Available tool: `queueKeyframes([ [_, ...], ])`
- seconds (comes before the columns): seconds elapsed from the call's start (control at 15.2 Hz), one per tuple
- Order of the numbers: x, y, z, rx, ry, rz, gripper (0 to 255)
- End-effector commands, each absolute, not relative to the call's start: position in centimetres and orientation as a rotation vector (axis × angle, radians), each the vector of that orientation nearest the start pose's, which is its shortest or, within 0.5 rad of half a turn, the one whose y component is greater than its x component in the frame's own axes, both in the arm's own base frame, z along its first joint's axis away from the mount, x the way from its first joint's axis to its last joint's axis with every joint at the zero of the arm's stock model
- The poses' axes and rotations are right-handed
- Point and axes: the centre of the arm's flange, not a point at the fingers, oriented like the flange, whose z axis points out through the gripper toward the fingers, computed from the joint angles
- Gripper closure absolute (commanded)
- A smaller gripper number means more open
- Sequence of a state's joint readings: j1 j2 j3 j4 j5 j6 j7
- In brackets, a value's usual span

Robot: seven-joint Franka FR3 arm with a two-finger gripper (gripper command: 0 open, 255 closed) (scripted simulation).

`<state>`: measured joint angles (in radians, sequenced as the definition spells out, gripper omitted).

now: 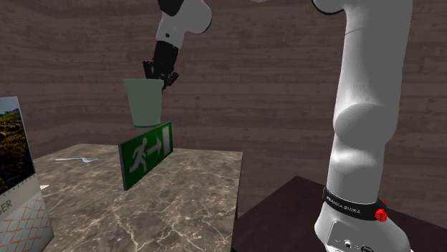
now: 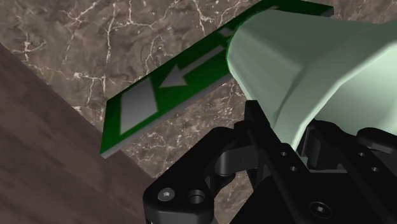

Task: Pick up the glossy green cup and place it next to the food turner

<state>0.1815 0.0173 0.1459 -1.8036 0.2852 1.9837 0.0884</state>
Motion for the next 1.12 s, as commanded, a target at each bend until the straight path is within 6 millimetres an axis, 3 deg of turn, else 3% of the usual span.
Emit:
queueKeyframes([
  [0.0, 55.8, 23.0, 53.4, -2.829, -0.204, -0.148, 255],
  [1.06, 62.3, 41.7, 45.8, -2.829, -0.204, -0.148, 255],
])
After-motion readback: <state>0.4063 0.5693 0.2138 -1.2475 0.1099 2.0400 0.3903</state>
